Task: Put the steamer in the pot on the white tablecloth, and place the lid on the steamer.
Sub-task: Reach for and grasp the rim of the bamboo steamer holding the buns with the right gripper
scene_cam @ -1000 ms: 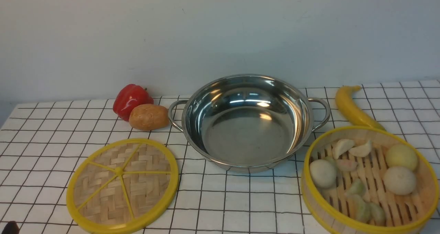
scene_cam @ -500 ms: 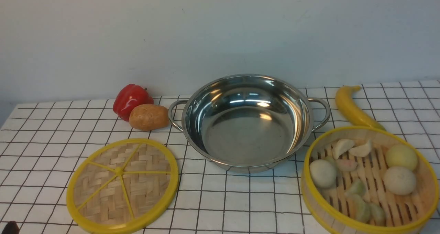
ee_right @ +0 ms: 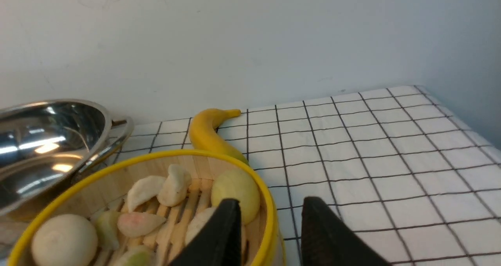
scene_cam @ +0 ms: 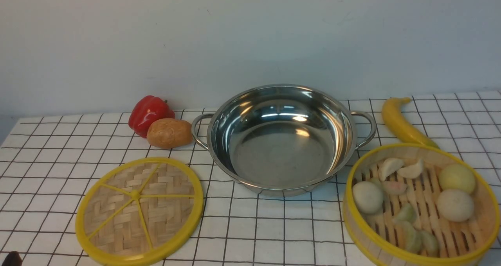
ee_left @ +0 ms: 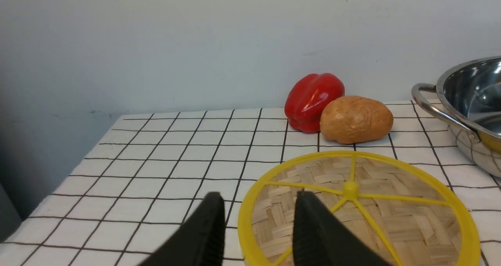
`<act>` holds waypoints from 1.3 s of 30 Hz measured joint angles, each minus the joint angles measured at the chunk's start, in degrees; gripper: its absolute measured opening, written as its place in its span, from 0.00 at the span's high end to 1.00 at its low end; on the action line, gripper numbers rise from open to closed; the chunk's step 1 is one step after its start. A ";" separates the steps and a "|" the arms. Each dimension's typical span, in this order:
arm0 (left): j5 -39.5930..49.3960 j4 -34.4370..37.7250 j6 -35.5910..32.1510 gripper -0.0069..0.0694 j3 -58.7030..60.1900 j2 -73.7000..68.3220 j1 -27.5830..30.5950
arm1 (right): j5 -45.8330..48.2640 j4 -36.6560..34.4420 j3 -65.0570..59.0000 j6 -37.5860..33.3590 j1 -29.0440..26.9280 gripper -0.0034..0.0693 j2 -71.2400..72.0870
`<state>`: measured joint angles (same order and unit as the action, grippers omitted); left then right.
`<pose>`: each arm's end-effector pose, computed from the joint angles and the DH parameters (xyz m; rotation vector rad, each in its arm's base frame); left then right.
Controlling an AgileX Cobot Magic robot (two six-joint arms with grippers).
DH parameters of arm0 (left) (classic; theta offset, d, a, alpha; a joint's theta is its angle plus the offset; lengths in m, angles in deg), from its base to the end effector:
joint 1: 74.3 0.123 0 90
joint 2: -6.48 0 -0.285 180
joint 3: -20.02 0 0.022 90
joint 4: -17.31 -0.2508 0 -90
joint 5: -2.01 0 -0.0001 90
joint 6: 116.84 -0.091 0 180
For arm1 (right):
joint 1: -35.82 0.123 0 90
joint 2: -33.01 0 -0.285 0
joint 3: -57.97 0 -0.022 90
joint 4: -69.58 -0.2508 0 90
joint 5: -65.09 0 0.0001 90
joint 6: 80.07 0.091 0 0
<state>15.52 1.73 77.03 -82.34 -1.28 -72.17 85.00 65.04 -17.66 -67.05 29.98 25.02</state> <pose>0.0554 0.0078 0.1901 -0.0590 1.7176 0.0983 0.0530 -0.0029 0.1911 0.3438 1.7760 0.1666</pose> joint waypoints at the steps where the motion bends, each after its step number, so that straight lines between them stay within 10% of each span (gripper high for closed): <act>1: -0.04 1.46 0.97 0.59 0.00 0.00 0.00 | 0.07 -2.20 0.00 0.62 0.00 0.62 0.00; 14: -4.36 34.73 20.02 0.59 0.00 0.00 0.00 | 1.18 -27.60 0.00 2.83 0.00 0.62 0.00; 33: -20.04 35.84 18.03 0.59 0.07 0.00 0.00 | -5.53 -40.88 0.00 4.58 0.00 0.62 0.00; 39: -27.98 21.19 15.04 0.59 -4.83 0.04 0.00 | -11.79 -48.38 5.27 -2.41 0.00 0.62 0.05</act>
<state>-12.47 22.92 92.07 -87.16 -1.24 -72.17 73.20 16.66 -12.39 -69.46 29.98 25.06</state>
